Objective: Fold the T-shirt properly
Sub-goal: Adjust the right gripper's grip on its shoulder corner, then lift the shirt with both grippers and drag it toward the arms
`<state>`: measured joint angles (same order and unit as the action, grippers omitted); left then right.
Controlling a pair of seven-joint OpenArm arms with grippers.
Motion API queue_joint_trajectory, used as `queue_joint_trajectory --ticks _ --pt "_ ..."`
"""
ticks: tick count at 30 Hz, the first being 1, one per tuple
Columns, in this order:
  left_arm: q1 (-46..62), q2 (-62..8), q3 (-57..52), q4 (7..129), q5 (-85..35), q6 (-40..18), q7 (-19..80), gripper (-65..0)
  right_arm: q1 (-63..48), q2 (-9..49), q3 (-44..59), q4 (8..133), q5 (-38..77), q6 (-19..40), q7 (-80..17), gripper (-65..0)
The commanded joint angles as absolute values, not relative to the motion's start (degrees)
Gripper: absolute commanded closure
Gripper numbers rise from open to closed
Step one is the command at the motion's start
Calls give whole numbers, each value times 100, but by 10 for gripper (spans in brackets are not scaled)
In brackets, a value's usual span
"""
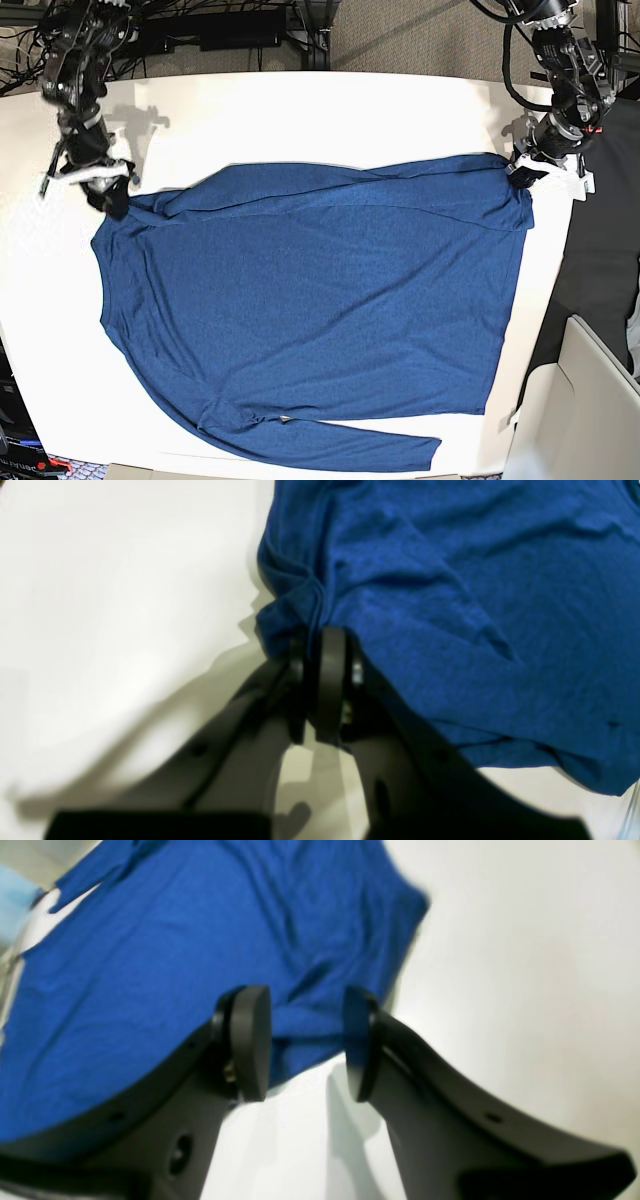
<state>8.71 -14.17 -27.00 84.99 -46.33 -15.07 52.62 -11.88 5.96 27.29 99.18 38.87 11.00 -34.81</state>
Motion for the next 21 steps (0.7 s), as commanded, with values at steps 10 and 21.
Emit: queue_joint_trajectory --ticks 10,21 --pt "804 -1516 -2756 8611 -4699 -1552 5481 0 -901 629 2695 9455 3811 664 -3433 -244" --pt "822 -1516 -2756 8611 -4699 -1552 5490 0 -374 505 2457 8690 3802 655 -3442 -241"
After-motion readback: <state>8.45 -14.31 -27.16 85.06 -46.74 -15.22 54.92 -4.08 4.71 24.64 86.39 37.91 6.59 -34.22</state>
